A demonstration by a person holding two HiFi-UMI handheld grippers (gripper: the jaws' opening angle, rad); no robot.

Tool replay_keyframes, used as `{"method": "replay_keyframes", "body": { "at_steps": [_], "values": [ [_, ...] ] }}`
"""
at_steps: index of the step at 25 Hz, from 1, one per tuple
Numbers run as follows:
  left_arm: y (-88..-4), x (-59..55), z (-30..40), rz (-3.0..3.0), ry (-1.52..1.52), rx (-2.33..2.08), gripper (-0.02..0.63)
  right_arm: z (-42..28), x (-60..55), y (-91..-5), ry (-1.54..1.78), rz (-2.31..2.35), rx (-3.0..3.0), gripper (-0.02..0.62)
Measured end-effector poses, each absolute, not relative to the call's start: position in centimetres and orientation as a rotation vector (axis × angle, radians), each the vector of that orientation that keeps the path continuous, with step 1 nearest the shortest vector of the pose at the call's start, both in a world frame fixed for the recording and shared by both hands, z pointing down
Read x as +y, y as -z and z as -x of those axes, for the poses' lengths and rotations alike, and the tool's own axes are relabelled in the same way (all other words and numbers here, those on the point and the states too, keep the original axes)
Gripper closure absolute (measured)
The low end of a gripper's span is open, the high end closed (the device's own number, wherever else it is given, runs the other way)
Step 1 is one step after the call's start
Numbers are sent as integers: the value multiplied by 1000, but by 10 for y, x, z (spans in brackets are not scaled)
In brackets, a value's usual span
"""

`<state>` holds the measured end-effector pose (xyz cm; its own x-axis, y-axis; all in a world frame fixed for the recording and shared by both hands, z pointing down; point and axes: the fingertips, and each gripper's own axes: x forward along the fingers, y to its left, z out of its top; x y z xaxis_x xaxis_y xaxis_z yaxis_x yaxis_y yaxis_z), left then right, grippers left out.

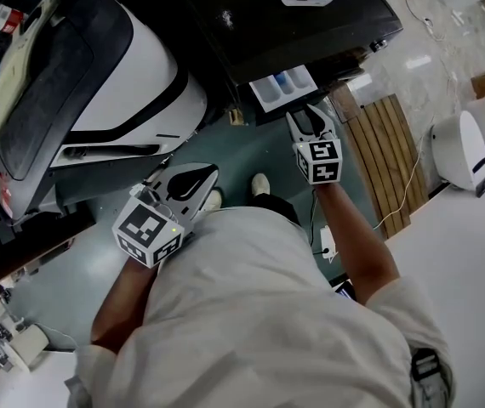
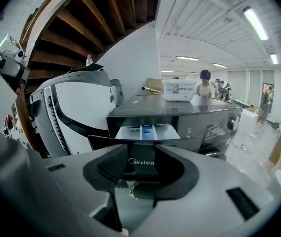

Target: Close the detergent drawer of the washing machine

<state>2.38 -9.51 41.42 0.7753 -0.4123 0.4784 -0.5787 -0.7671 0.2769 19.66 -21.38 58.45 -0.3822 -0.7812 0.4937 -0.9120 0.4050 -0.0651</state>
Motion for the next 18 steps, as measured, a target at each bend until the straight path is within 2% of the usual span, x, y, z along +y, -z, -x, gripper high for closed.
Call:
{"method": "replay_keyframes", "body": {
  "at_steps": [18],
  "values": [
    [-416,-110,-17,-2545,-549,-781,609,-188,-237,-585,-448,-1438,-2293,434]
  ]
}}
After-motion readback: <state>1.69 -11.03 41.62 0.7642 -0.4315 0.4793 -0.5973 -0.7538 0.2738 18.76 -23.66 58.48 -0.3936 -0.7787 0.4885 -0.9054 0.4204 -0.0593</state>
